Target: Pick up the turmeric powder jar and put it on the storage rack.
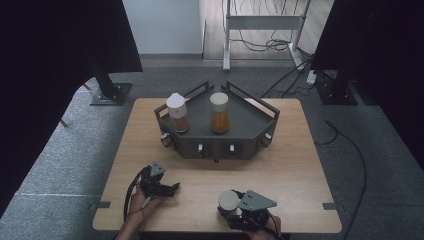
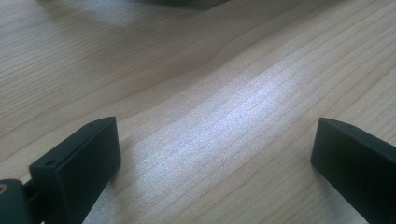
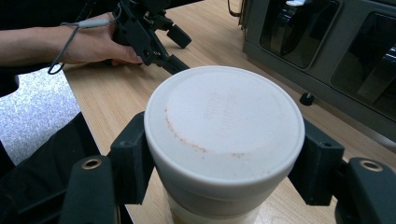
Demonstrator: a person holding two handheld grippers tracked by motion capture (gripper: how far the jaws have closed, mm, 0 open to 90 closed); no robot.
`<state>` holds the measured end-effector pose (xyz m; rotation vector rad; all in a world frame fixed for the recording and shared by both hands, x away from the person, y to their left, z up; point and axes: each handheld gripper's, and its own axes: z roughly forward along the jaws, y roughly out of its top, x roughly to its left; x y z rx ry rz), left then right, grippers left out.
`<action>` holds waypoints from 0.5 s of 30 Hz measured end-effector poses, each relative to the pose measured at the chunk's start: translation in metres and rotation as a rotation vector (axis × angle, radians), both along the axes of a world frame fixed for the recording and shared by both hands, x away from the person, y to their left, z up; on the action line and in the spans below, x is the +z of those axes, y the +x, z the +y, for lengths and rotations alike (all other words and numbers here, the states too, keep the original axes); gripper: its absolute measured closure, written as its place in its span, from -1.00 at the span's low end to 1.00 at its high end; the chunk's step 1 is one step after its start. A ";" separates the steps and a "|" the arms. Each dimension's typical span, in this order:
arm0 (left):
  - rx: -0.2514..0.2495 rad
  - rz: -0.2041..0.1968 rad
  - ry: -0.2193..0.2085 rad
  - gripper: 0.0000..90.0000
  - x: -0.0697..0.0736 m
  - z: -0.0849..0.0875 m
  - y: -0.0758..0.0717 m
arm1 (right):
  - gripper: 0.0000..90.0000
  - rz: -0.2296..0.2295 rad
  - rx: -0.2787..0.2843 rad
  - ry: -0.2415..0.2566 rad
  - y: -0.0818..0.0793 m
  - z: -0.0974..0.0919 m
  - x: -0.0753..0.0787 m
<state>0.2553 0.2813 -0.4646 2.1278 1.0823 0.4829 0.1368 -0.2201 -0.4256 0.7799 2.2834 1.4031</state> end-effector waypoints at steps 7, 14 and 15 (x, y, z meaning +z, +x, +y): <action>0.000 0.000 0.000 -0.97 0.000 0.000 0.000 | -0.26 -0.001 -0.007 -0.008 -0.001 0.002 0.002; 0.000 0.000 0.000 -0.97 0.000 0.000 0.000 | -0.26 0.001 -0.004 -0.003 -0.001 0.004 0.005; 0.000 0.000 0.000 -0.97 0.000 0.000 0.000 | -0.26 0.003 -0.003 0.001 -0.001 0.003 0.005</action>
